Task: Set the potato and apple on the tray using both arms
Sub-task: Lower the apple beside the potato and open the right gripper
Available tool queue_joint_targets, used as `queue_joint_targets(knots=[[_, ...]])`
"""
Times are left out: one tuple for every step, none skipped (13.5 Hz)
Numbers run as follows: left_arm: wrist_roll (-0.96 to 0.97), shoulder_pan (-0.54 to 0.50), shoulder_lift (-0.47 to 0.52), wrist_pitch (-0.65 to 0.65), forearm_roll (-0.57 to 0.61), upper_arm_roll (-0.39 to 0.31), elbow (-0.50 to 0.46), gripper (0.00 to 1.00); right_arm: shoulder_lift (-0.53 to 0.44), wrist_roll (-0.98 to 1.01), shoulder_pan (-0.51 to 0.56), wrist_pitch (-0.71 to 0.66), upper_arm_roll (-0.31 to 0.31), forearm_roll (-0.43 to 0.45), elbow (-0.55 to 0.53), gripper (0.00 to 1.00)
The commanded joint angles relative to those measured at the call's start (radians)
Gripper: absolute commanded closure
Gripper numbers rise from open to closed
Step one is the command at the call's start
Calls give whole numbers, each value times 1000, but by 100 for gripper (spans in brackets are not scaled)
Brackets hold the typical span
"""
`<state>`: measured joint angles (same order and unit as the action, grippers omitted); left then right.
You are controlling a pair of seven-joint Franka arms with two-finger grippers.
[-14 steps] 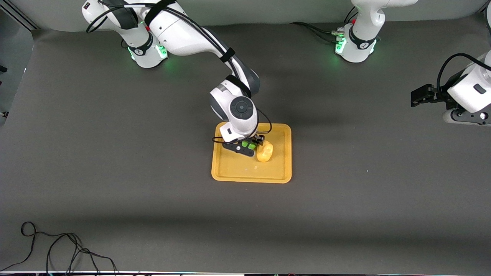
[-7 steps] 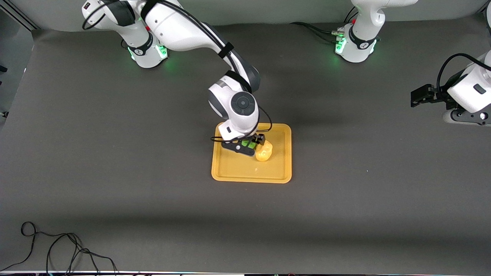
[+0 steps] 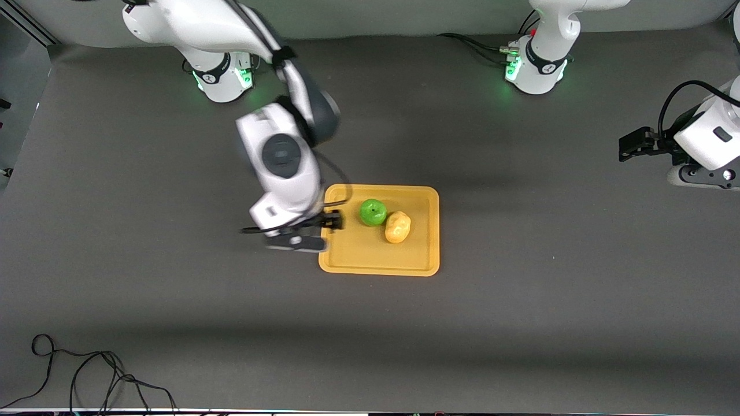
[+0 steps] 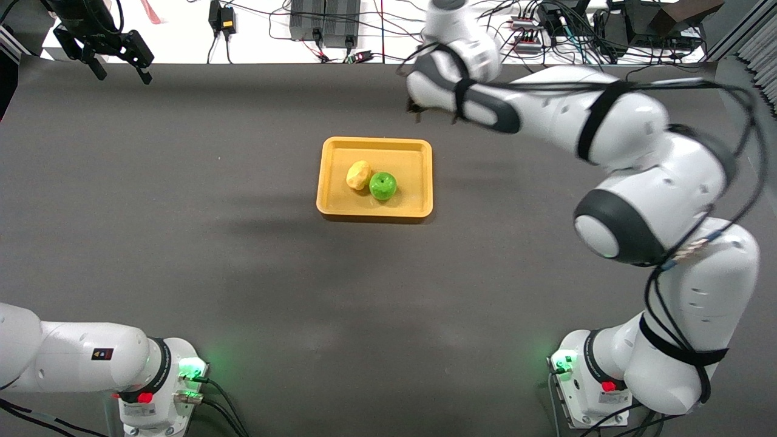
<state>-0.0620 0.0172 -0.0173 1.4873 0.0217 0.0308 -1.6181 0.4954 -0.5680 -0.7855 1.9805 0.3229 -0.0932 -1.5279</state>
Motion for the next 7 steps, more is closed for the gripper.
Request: queue_joint_targets(knots=[[16, 15, 2, 11, 11, -9, -3, 0, -193, 114, 55, 9, 7, -5, -208, 0], [14, 15, 2, 11, 12, -9, -3, 0, -246, 153, 57, 8, 42, -5, -251, 0], [14, 15, 0, 11, 15, -9, -3, 0, -283, 196, 54, -6, 76, -3, -276, 0], [11, 15, -1, 11, 15, -9, -3, 0, -311, 229, 55, -44, 100, -3, -276, 0], [14, 15, -4, 10, 15, -9, -2, 0, -337, 258, 54, -70, 131, 4, -275, 0], [14, 15, -4, 10, 15, -9, -2, 0, -369, 313, 54, -95, 163, 6, -275, 0], [14, 15, -6, 10, 15, -9, 0, 0, -398, 412, 54, -123, 218, 7, -276, 0]])
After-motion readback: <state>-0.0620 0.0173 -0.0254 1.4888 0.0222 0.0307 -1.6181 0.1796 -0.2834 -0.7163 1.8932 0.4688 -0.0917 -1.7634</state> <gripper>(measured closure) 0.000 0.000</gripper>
